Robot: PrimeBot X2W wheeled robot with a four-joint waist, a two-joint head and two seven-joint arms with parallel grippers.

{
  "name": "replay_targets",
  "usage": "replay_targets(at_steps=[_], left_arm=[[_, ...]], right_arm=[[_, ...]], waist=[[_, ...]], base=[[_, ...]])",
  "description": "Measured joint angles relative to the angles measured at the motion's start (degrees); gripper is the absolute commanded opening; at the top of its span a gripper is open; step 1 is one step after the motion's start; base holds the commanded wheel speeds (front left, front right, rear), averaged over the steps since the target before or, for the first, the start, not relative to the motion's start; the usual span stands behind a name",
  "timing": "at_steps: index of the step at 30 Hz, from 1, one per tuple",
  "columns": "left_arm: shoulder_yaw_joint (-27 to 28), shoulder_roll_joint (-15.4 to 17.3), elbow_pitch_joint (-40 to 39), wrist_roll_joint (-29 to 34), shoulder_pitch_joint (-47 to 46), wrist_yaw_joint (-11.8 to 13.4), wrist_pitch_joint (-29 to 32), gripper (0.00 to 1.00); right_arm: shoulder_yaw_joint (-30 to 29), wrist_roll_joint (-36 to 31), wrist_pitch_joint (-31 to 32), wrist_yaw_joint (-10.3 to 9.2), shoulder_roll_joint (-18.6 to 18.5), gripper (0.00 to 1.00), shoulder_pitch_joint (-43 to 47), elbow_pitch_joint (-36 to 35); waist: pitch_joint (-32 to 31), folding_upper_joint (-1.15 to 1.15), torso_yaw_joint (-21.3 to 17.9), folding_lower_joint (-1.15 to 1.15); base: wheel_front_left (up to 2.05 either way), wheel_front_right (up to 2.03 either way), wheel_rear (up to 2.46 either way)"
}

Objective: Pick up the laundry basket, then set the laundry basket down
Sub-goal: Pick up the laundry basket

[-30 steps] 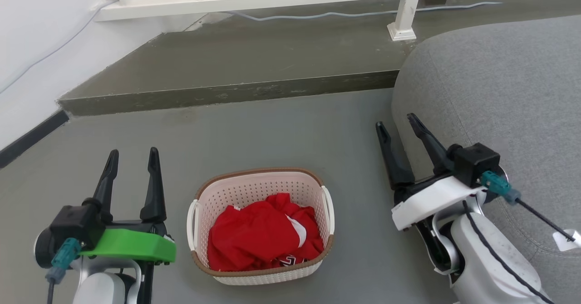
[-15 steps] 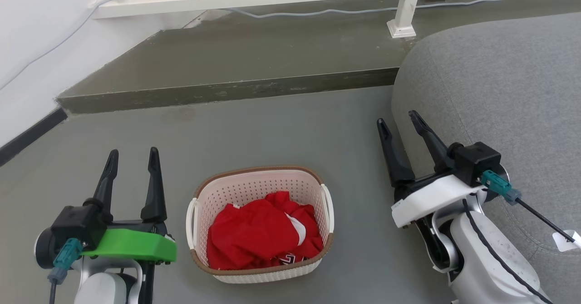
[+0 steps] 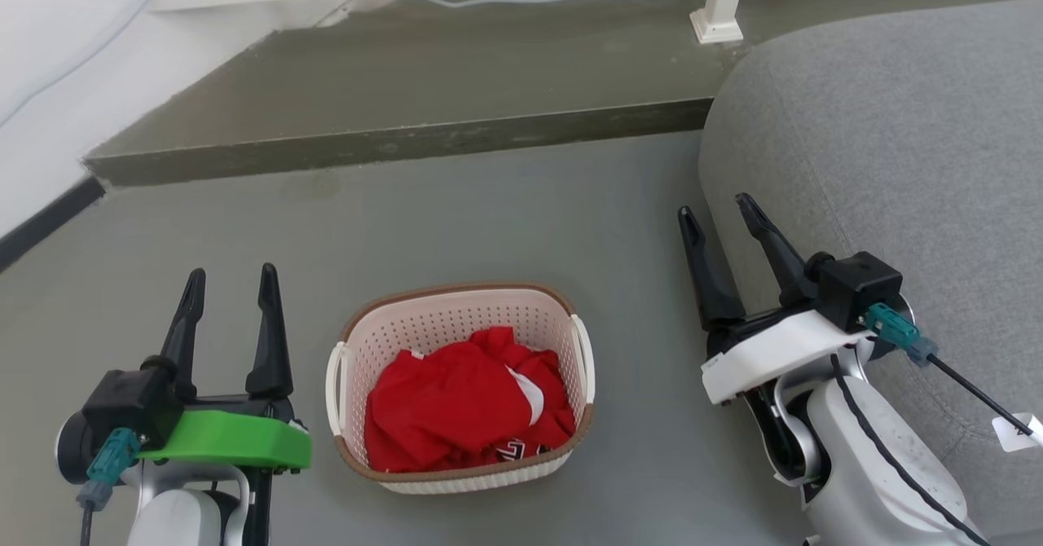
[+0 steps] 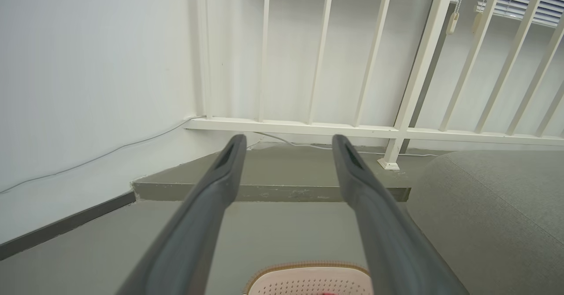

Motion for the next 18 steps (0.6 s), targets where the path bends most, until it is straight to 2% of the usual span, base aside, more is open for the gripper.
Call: replay_targets(at_steps=[18], left_arm=[[1.70,-0.14,0.14,-0.93,-2.40,-1.08,0.00,1.00]], right_arm=[[-1.25,-1.02,0.00,0.01,0.92,1.00,-2.13,-1.05]], waist=[[7.83,0.00,-1.58,0.00]], base=[[0.00,0.00,0.00]])
